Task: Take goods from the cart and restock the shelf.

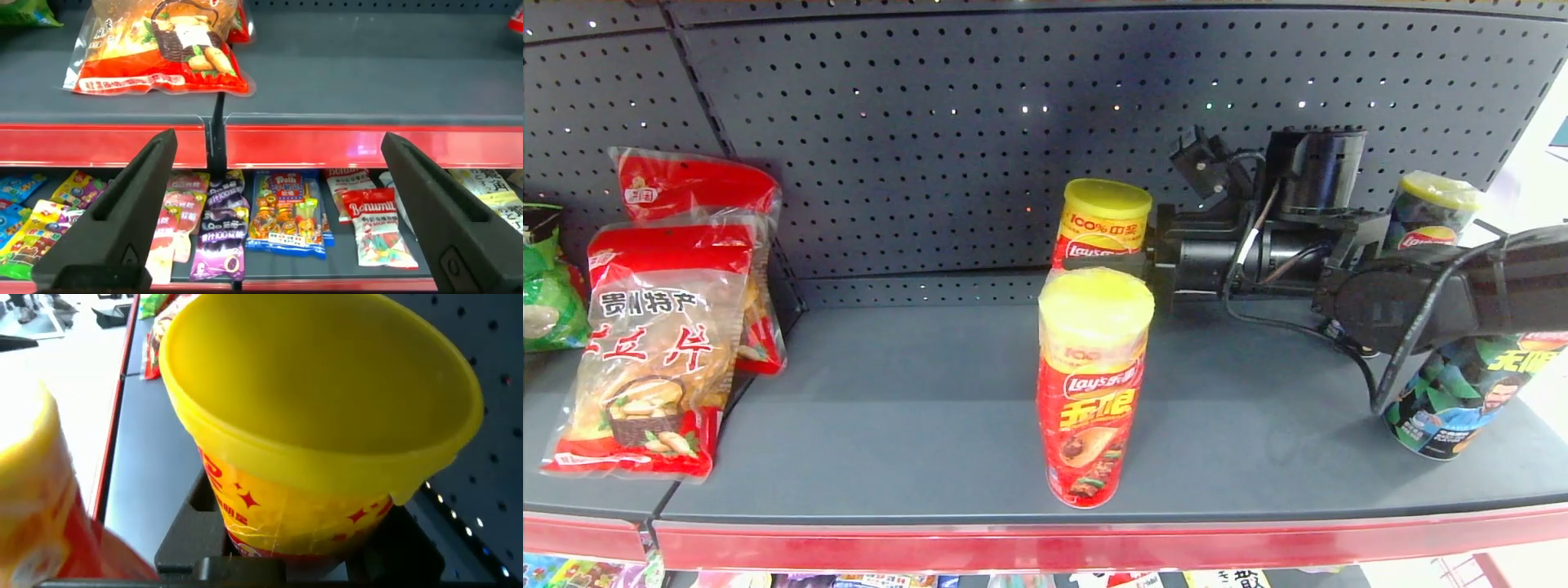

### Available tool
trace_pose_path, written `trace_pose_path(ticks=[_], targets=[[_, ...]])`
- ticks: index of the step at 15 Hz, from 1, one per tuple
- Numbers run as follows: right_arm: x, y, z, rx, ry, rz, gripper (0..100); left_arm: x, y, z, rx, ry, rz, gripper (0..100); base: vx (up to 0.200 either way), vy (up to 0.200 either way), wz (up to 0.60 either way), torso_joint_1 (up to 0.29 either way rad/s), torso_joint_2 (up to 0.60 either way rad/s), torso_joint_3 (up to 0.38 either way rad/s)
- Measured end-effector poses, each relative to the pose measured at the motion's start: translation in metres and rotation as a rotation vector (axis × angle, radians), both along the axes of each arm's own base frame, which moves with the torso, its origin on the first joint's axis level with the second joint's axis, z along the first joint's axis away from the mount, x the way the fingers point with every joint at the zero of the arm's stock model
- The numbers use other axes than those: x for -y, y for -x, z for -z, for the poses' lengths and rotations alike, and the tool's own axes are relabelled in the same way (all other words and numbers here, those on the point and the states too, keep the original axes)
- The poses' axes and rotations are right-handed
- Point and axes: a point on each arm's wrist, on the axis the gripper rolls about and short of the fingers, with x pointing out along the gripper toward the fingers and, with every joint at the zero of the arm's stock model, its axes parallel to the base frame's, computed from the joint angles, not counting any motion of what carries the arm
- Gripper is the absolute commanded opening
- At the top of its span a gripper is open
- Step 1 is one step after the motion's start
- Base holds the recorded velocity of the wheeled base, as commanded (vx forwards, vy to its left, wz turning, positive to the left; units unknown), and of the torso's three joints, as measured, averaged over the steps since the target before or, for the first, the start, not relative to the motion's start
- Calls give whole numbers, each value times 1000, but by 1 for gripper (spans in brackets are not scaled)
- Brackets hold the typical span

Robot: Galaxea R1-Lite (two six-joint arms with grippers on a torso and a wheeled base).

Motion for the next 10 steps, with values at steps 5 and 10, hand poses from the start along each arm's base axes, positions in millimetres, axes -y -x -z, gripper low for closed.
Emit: trace_pose_path(ticks=[5, 10], targets=[[-14, -9, 1, -6, -14, -23, 0, 0, 0, 0, 0, 0, 0, 100, 0, 0, 0, 0, 0, 0], [-9, -20, 8, -38, 3, 1, 0, 0, 0, 0, 0, 0, 0, 100, 0, 0, 0, 0, 0, 0]])
